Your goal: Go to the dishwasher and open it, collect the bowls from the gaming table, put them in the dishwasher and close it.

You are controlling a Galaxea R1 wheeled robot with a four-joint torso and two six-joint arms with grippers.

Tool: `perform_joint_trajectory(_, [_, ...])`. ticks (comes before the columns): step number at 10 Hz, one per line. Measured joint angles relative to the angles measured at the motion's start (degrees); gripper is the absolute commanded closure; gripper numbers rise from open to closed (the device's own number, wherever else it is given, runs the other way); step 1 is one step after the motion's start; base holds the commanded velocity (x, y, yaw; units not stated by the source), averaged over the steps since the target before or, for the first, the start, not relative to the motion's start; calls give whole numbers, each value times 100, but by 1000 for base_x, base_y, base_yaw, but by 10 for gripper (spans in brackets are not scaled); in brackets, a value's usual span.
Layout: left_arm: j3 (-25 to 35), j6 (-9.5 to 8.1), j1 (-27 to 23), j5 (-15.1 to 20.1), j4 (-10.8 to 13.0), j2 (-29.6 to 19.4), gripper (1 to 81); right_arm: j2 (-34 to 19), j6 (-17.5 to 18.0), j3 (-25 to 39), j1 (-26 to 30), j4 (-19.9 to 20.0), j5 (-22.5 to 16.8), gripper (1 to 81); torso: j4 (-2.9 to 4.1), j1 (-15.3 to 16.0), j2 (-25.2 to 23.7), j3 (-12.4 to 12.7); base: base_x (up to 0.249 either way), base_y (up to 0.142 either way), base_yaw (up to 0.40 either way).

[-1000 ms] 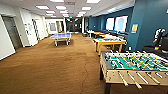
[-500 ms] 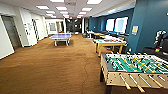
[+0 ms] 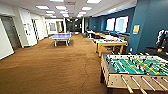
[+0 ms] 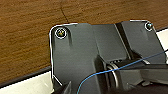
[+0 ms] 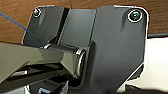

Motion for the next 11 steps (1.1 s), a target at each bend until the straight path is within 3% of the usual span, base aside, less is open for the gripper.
perform_joint_trajectory(11, [-6, 0, 5, 0, 0, -15, 10, 20, 0, -4, -2, 0, -1, 10, 0, -2, 0, 2, 109, 0, 0])
